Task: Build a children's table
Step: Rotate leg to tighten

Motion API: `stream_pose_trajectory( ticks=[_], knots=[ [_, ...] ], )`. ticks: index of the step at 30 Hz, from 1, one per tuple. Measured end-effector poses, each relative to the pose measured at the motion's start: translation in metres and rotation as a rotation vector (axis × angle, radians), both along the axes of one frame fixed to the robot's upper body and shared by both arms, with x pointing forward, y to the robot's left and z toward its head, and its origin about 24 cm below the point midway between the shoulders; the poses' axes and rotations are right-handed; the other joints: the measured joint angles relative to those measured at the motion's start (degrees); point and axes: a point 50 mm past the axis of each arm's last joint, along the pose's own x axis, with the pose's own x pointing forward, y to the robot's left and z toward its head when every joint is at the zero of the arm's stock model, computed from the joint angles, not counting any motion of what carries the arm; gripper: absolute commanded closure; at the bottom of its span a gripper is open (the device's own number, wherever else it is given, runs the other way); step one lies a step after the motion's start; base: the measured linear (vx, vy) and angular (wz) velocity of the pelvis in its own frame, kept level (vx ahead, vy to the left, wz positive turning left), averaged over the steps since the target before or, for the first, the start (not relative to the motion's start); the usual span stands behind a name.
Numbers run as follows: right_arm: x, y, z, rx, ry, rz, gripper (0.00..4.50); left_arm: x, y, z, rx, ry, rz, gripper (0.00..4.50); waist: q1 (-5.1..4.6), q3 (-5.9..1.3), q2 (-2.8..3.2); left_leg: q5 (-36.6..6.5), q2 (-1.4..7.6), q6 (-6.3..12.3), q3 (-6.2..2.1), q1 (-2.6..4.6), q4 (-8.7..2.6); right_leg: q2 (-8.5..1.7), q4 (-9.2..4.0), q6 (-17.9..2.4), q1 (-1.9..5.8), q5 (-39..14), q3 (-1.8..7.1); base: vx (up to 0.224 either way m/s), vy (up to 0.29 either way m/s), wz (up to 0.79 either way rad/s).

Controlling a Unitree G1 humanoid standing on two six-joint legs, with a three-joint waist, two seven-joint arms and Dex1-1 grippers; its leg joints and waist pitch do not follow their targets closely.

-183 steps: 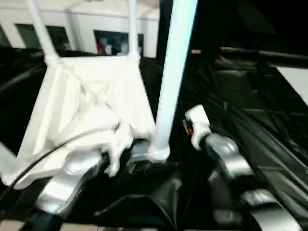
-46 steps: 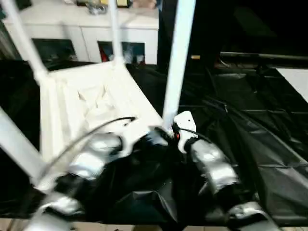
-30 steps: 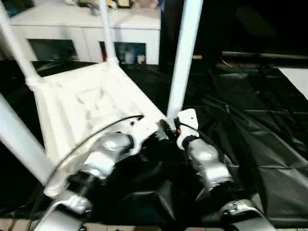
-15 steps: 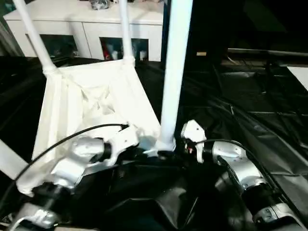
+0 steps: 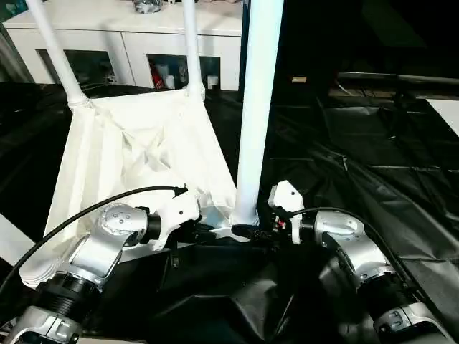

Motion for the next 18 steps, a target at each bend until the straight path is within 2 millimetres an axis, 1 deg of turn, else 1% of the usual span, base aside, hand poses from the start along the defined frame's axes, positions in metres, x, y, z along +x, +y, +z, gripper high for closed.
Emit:
stream_pose_trajectory(
  ticks=[3, 8, 11, 14, 15, 18],
  knots=[
    [0.0, 0.0, 0.0, 0.002, 0.004, 0.009, 1.76, -0.001, 0.0, -0.001, 0.001, 0.005, -0.005, 4.5, -0.04, 0.0, 0.0, 0.0, 0.0, 0.0, 0.0, 0.0, 0.0, 0.0, 0.0, 0.0, 0.0, 0.0, 0.0, 0.0, 0.0, 0.0],
    [0.0, 0.001, -0.003, 0.01, 0.011, -0.012, 1.78, -0.001, 0.0, -0.002, 0.002, 0.003, 0.002, 4.5, -0.08, -0.01, -0.01, 0.0, 0.0, 0.0, 0.0, 0.07, 0.0, 0.0, 0.01, 0.0, 0.06, 0.0, 0.0, 0.0, 0.0, 0.0],
    [0.007, 0.006, -0.01, 0.04, 0.025, -0.163, 1.8, 0.009, -0.008, -0.005, 0.005, -0.026, 0.066, 4.5, -0.27, -0.03, -0.03, 0.06, 0.0, -0.12, 0.0, 0.26, 0.0, 0.0, 0.08, -0.08, 0.29, 0.06, 0.01, 0.0, 0.0, 0.0],
    [0.015, 0.012, -0.013, 0.063, 0.033, -0.337, 1.8, 0.019, -0.019, -0.008, 0.014, -0.054, 0.144, 4.5, -0.41, -0.08, -0.02, 0.09, 0.0, -0.16, -0.02, 0.43, 0.0, 0.0, 0.06, 0.19, 0.31, -0.1, 0.03, -0.053, -0.001, -0.01],
    [0.017, 0.016, -0.015, 0.074, 0.041, -0.392, 1.81, 0.022, -0.022, -0.009, 0.016, -0.06, 0.17, 4.5, -0.44, -0.09, -0.02, 0.09, 0.0, -0.17, -0.02, 0.64, -0.01, 0.0, 0.04, 0.2, 0.37, -0.1, 0.05, 0.0, 0.0, 0.0],
    [0.021, 0.025, -0.021, 0.055, 0.042, -0.556, 1.81, 0.031, -0.036, -0.014, 0.018, -0.058, 0.247, 4.5, -0.51, -0.27, -0.26, 0.09, -0.02, -0.17, -0.03, 0.95, -0.01, -0.02, -0.04, 0.26, 0.48, -0.14, 0.06, 0.0, 0.0, 0.0]
  ],
)
